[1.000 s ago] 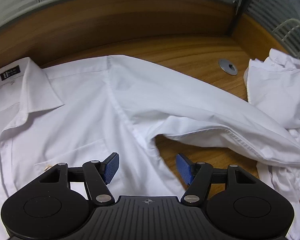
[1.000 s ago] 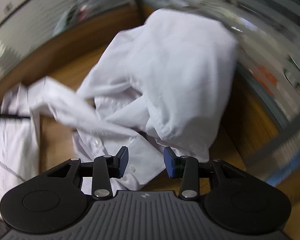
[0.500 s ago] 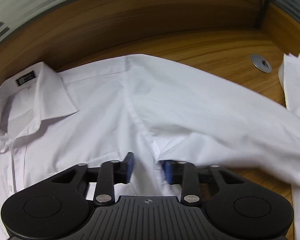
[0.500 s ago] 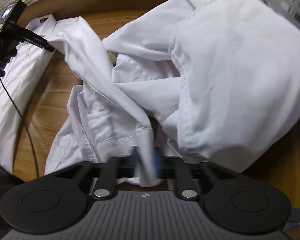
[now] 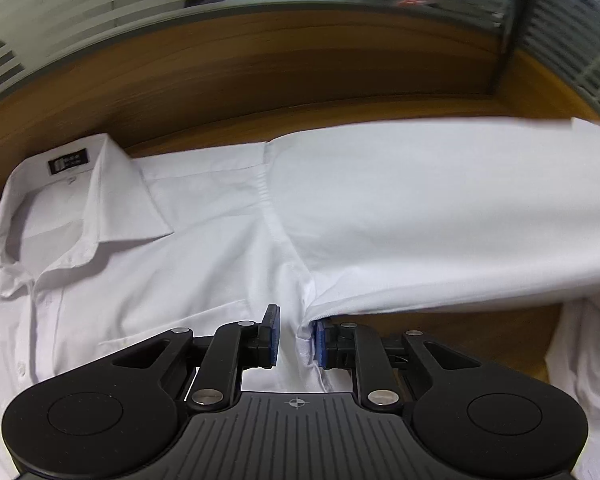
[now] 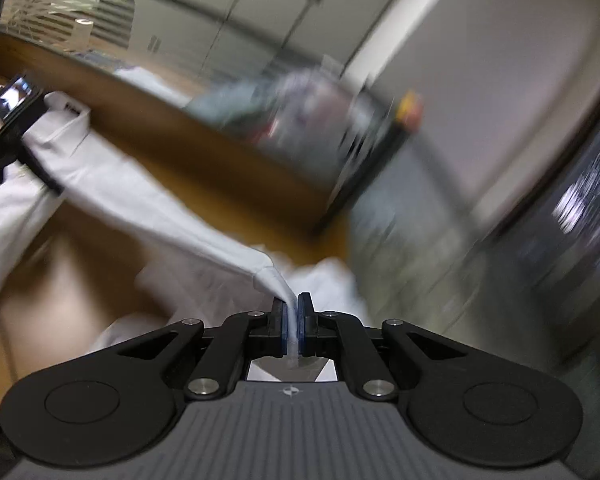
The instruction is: Fold clothes
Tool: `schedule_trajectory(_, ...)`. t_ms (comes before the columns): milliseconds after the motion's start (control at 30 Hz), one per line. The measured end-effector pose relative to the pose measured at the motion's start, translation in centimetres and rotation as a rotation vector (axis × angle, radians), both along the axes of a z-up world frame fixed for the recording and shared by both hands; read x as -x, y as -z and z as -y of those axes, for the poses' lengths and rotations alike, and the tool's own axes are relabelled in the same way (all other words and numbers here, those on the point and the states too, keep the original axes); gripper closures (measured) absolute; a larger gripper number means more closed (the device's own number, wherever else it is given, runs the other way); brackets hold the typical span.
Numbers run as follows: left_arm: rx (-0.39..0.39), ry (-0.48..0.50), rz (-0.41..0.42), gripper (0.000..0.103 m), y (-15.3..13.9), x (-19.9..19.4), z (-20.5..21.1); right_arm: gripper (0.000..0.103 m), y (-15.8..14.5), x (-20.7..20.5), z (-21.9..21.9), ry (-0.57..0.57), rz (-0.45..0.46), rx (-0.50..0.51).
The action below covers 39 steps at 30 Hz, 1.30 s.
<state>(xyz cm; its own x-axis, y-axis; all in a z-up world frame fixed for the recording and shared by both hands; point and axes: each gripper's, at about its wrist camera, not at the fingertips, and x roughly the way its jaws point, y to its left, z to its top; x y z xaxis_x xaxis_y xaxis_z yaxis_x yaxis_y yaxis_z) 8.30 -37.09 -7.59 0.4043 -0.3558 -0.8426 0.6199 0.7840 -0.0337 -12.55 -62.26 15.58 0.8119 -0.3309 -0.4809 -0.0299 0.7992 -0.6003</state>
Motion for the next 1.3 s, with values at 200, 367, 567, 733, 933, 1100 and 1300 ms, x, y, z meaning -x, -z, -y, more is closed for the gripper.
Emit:
schedule_trajectory(200,-0.028,0.008,-0.035,0.083,1.0,-1.2,-0.5,0.097,4.9,0.5,-1.5,-0.045,-0.024,0.285)
schedule_trajectory(367,-0.035,-0.01,-0.071,0.083,1.7,-2.2,-1.1,0.096,10.4,2.8,0.0,0.001,-0.191,0.158)
schedule_trajectory(567,-0.059,-0.018,-0.09,0.083,1.7,-2.7,-0.4,0.076,14.0,5.0,0.3,0.07,-0.297,-0.075)
schedule_trajectory(733,-0.071,-0.029,-0.097,0.083,2.0,-2.6,-0.1,0.064,13.4,5.9,2.1,0.138,-0.272,-0.335)
schedule_trajectory(933,-0.081,-0.046,-0.101,0.083,2.3,-2.7,0.1,0.06,13.8,6.2,7.9,0.32,-0.189,-0.688)
schedule_trajectory(1100,-0.094,-0.052,-0.1,0.083,2.3,-2.7,0.4,0.041,15.3,6.0,12.1,0.43,-0.132,-0.963)
schedule_trajectory(1300,-0.11,-0.059,-0.088,0.083,2.3,-2.6,0.7,0.04,18.8,5.1,14.8,0.472,-0.103,-1.213)
